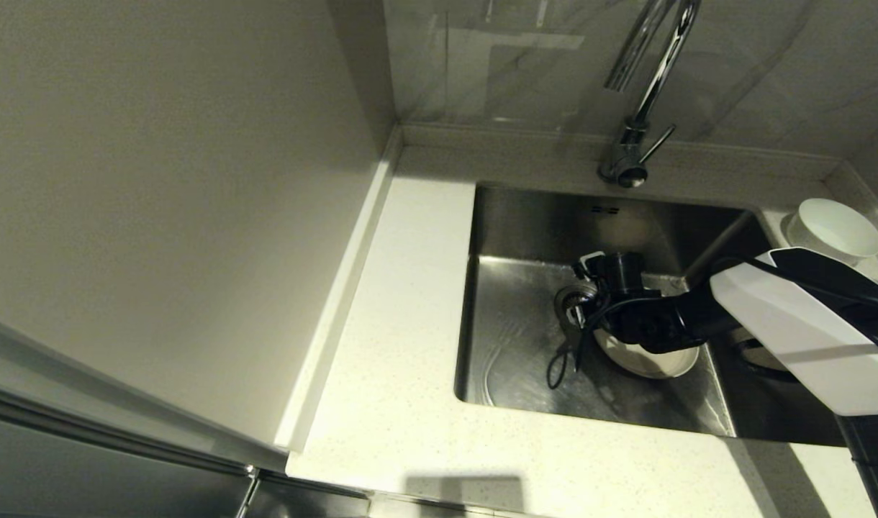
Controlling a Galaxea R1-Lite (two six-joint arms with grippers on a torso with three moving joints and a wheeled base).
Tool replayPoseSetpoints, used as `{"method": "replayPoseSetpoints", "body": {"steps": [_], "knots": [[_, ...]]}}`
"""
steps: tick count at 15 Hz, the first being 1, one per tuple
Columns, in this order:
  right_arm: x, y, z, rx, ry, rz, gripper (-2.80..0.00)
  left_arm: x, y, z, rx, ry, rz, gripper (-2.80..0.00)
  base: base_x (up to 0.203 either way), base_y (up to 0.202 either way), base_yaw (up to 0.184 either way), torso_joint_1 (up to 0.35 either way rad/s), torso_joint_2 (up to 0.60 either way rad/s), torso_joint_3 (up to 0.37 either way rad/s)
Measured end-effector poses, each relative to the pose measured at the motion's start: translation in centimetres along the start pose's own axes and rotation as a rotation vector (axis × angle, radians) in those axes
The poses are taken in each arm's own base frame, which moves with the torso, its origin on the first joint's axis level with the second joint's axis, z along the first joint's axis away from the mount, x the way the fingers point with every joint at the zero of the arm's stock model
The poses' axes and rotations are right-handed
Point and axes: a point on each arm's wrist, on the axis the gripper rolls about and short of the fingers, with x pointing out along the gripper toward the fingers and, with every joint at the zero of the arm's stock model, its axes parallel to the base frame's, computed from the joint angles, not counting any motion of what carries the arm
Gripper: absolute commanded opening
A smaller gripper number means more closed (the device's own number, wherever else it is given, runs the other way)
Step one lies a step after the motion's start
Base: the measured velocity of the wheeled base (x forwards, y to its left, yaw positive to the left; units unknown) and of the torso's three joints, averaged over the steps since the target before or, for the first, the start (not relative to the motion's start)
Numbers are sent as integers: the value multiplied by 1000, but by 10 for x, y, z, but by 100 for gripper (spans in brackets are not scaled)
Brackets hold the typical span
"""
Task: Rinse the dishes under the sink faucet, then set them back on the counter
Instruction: Put a plate back to the table from the sink
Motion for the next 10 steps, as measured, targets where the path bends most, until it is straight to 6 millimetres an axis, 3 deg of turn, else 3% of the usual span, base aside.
{"method": "replayPoseSetpoints", "body": {"steps": [10], "knots": [[23, -10, -17, -68, 38, -36, 0, 0, 0, 0, 0, 0, 0, -280, 0, 0, 0, 0, 0, 0]]}}
